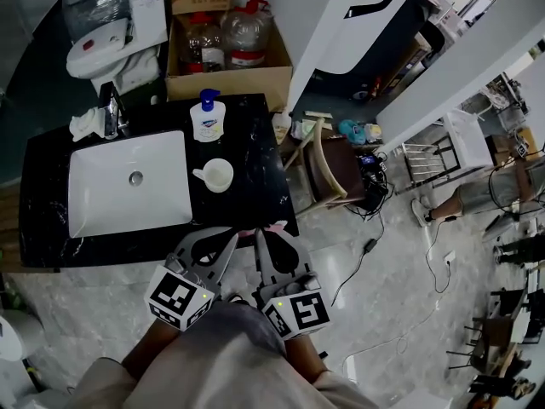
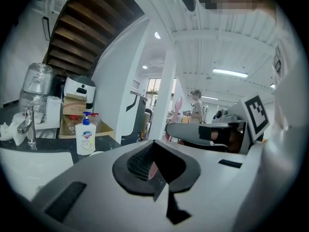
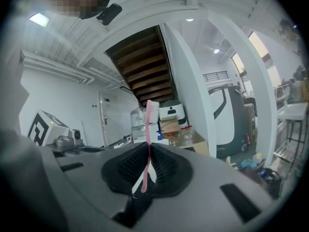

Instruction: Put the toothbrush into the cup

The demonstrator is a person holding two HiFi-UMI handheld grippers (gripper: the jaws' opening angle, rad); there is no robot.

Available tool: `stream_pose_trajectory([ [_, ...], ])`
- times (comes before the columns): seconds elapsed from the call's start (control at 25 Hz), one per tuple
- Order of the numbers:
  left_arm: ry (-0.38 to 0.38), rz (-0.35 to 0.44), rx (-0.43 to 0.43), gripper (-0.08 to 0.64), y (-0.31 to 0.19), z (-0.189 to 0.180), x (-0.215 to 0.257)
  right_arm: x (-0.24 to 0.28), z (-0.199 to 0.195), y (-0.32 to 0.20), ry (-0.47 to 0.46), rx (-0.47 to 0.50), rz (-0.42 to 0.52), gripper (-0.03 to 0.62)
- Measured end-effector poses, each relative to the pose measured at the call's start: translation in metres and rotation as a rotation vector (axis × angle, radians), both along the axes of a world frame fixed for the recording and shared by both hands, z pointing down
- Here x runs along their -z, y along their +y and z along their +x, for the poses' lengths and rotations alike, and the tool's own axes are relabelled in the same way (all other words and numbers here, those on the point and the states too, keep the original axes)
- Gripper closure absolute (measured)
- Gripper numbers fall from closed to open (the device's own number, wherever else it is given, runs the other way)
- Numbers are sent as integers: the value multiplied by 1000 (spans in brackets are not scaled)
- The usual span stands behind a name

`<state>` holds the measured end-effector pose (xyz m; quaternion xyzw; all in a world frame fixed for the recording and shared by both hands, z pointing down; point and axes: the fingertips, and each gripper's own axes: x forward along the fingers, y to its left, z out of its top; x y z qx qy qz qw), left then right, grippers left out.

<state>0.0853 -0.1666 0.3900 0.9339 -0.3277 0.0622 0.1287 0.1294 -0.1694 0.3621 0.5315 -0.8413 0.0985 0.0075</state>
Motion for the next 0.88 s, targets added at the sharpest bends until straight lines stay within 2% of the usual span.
stream_pose_trajectory([
  [0.48,24,8,21,555,-56,-45,-3,-2,-47,-50,17,25,-8,565],
  [0.88,32,14,27,555,-78,-64,-13,-1,-60,-68,28,-22,11,565],
])
